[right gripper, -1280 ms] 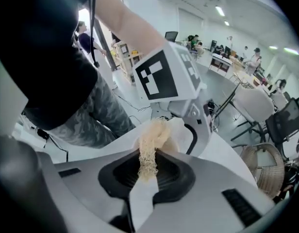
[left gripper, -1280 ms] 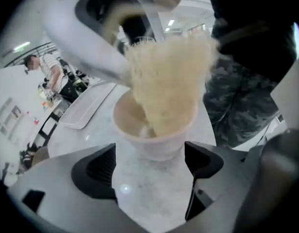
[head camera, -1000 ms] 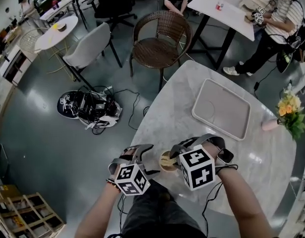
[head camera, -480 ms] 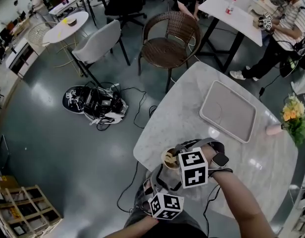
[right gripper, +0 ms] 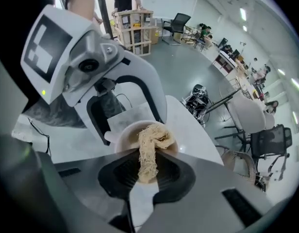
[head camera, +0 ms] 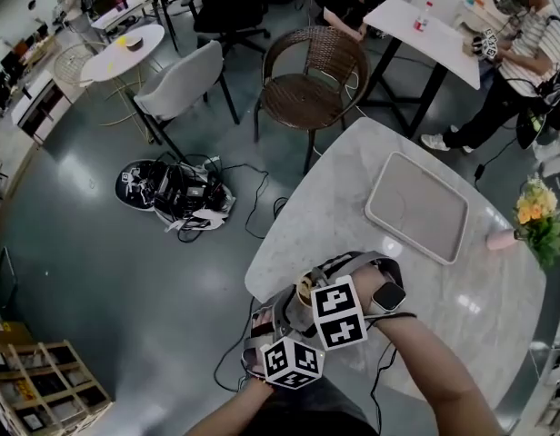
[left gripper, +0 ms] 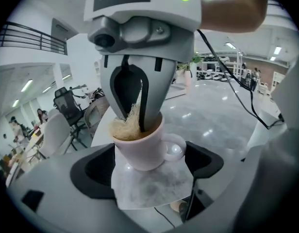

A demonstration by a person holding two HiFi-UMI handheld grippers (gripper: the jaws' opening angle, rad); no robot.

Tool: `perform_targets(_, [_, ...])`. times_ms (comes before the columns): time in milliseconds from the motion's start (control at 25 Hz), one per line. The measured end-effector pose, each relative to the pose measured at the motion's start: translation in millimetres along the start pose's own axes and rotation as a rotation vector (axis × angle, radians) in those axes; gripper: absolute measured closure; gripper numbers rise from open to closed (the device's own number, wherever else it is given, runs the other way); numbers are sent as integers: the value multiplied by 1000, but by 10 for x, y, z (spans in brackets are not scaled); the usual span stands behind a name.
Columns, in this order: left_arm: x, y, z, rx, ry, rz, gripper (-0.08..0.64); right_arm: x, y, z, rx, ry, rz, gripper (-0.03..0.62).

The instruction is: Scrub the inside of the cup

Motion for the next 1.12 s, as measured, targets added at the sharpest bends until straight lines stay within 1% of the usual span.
perform_targets(160, [117, 11, 15, 12, 125, -157, 107, 12, -22, -85, 31, -47, 113, 529])
perform_targets(280, [192, -4, 13, 39, 200, -243, 107, 33, -44, -121, 28, -91, 176, 531])
perform_targets(400, [247, -10, 26, 61, 250, -297, 107, 25, -54, -103, -8, -142, 174, 531])
perform_targets(560, [270, -22, 14, 91, 285, -353, 107, 14, -19, -1, -70, -197, 114, 531])
perform_targets(720, [305, -8, 12, 98, 333, -367, 107, -1, 2, 163, -123, -201, 47, 531])
perform_targets(960, [335, 2, -5, 94, 379, -350, 107, -37, 64, 401, -166, -142, -44, 531])
perform_targets(1040, [345, 20, -6, 96, 385, -329, 107, -60, 79, 487, -190, -112, -94, 531])
perform_targets(1120, [362, 48, -6, 97, 385, -305, 107, -81, 107, 563, -225, -82, -176, 531])
Point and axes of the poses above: the fingertips, and each gripper's own axes: z backward along the fingers, x to its left, y out of its underside, the point moved 6 cm from there along z, backward along the fingers, and after that the axes turned 13 degrees about y, right-handed, at the moved point
